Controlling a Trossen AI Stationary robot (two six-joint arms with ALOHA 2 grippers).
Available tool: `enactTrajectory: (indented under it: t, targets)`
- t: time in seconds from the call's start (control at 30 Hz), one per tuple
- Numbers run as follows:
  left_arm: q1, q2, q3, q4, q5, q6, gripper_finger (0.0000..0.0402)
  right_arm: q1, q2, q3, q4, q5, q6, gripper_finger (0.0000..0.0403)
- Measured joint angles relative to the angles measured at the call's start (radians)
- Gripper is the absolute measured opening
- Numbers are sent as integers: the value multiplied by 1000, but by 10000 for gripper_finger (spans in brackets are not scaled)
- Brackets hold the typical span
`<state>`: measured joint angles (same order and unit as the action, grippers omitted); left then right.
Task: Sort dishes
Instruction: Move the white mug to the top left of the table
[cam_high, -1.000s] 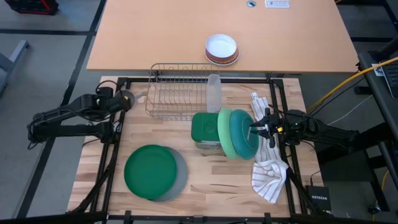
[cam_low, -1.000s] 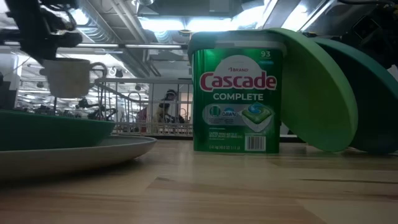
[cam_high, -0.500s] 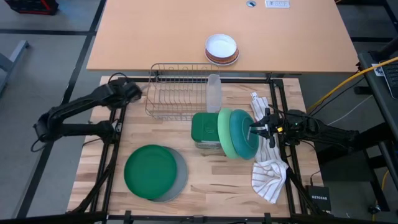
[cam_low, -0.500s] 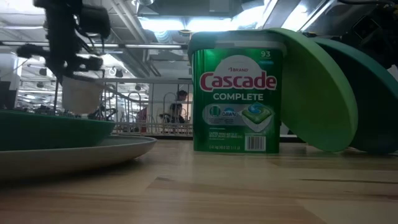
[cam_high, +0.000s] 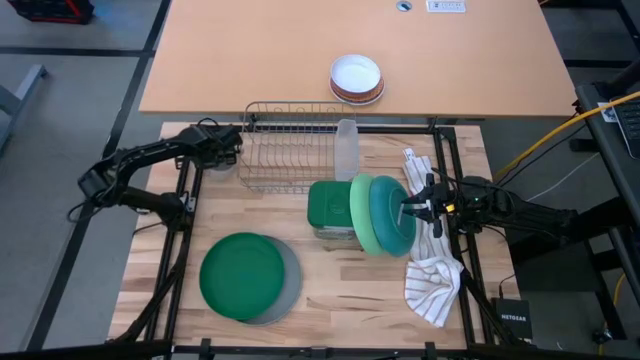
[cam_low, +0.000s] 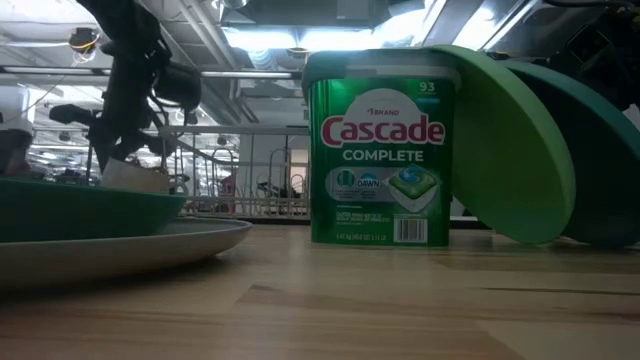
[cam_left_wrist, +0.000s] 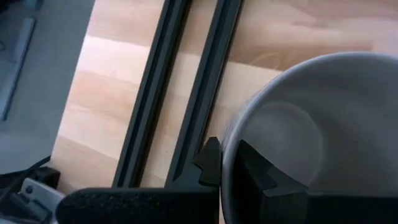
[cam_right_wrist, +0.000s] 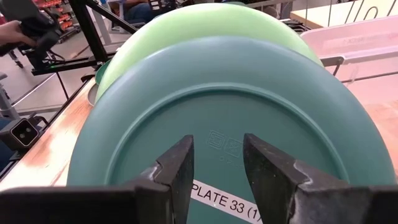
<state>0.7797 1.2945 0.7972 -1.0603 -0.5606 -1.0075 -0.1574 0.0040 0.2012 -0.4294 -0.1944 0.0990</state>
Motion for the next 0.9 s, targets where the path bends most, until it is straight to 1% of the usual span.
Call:
enactTrajectory:
  t: [0.13, 0.4, 0.57, 0.77, 0.9]
  targets:
    - [7, 33, 5, -1, 0, 11, 15, 0, 0, 0, 0, 0, 0, 143]
    - [7, 35, 2, -5, 8, 9, 24, 0, 0, 0, 0, 0, 0, 143]
    - [7, 40, -2, -10, 36, 6, 57, 0, 0, 0, 0, 0, 0, 143]
    - [3, 39, -2, -51, 60, 41, 98, 0, 0, 0, 0, 0, 0, 143]
    - [-5, 39, -2, -86, 72, 42, 113, 0, 0, 0, 0, 0, 0, 143]
